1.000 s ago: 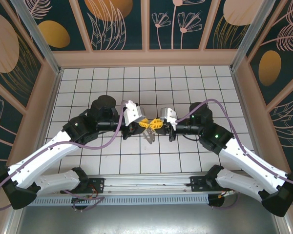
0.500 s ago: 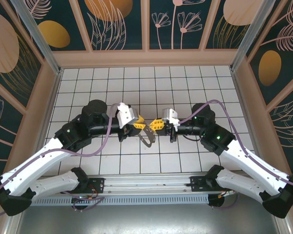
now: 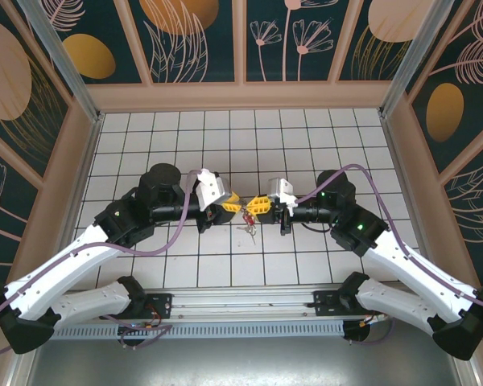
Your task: Put the keys on the keyring
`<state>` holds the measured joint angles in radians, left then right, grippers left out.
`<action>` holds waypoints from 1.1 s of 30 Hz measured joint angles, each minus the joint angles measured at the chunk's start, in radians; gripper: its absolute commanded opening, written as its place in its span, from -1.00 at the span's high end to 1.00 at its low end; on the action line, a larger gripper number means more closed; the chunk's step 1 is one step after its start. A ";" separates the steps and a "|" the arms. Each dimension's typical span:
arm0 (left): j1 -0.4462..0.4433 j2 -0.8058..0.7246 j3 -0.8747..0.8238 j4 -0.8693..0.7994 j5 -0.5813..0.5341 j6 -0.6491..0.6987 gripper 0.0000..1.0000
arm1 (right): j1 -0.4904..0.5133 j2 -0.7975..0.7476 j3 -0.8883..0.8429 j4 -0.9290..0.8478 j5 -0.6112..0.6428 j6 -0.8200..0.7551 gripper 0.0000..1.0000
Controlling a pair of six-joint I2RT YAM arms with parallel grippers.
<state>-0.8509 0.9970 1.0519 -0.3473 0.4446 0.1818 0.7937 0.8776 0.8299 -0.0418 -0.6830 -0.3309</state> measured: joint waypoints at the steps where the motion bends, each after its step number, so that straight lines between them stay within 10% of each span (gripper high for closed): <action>1: 0.000 0.000 0.000 0.000 0.001 0.000 0.44 | 0.000 0.000 0.000 0.000 0.000 0.000 1.00; 33: 0.000 -0.008 -0.007 0.000 0.074 -0.015 0.38 | 0.000 -0.032 -0.012 0.052 0.012 0.023 1.00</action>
<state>-0.8513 0.9886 1.0451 -0.3470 0.5186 0.1665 0.7940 0.8452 0.8181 0.0101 -0.6708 -0.3077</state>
